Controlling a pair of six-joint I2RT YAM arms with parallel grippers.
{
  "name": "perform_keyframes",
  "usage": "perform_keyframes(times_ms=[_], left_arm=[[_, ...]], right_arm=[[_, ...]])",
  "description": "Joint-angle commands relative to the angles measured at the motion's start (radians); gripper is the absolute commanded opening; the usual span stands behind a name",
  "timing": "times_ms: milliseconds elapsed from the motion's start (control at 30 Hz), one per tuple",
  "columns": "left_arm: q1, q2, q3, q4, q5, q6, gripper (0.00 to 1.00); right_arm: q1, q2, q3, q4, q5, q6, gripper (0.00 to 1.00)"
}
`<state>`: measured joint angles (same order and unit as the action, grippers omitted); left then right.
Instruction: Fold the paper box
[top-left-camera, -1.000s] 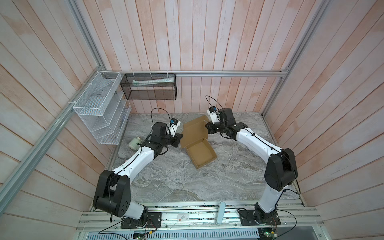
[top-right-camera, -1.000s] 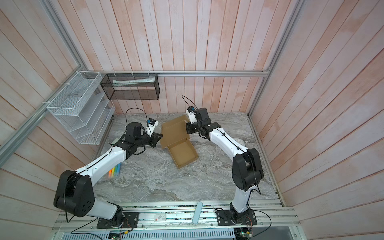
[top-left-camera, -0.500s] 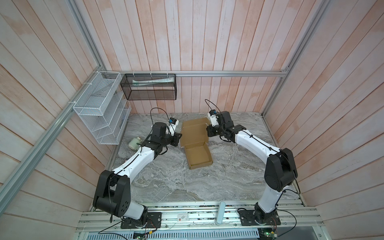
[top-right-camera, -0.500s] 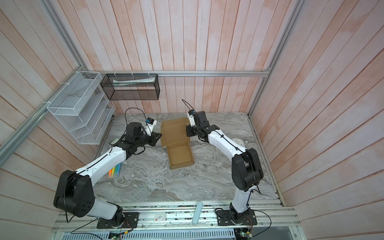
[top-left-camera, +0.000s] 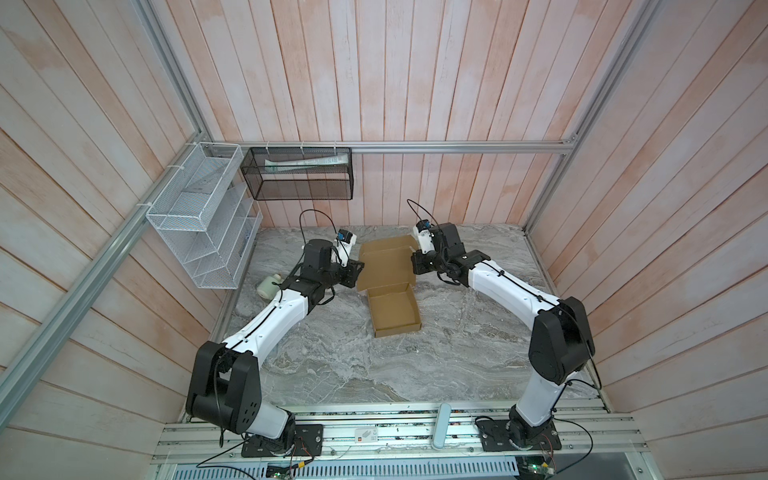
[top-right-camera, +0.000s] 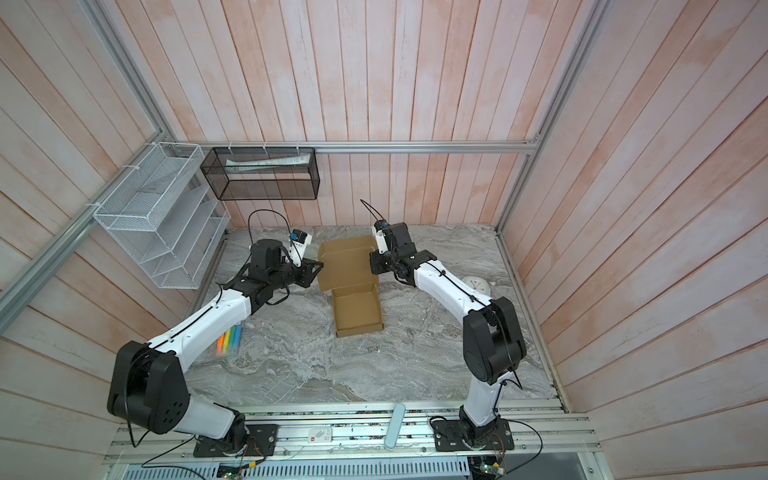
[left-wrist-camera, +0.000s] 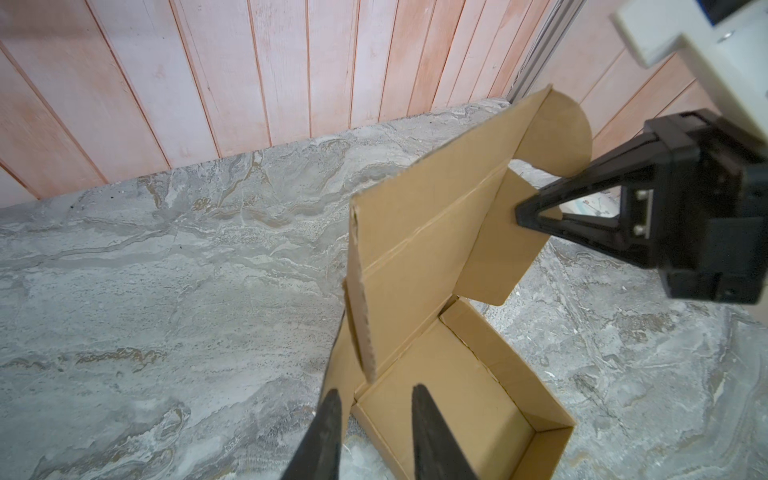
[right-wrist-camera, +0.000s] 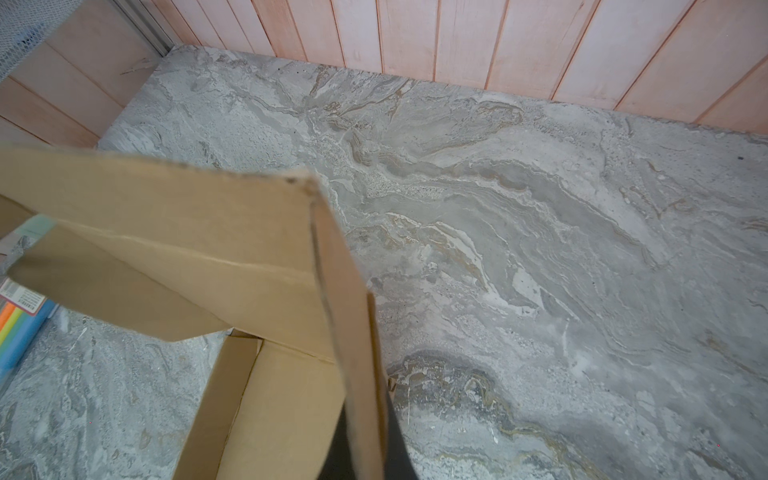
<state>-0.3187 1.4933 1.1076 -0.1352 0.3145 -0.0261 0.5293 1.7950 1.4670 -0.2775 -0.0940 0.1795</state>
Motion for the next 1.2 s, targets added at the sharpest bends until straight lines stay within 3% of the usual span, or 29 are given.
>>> perform_keyframes(times_ms=[0,267,400,700,1167], left_arm=[[0.004,0.016,0.024,-0.015,-0.006,0.011,0.31],[0.004,0.017,0.031,-0.022,-0.05,0.009,0.31],[0.004,0.015,0.039,-0.027,-0.092,0.017,0.38],[0.007,0.088,0.086,-0.035,-0.111,0.046,0.39],[0.007,0.087,0.068,-0.038,-0.044,0.007,0.24]], right_arm=[[0.009,-0.031,0.016,-0.003,0.019,0.006,0.01],[0.013,-0.034,0.014,-0.002,0.02,0.008,0.01],[0.013,-0.034,0.015,-0.002,0.02,0.006,0.01],[0.017,-0.034,0.018,-0.002,0.017,0.005,0.01],[0.021,-0.031,0.02,0.002,0.036,0.015,0.01]])
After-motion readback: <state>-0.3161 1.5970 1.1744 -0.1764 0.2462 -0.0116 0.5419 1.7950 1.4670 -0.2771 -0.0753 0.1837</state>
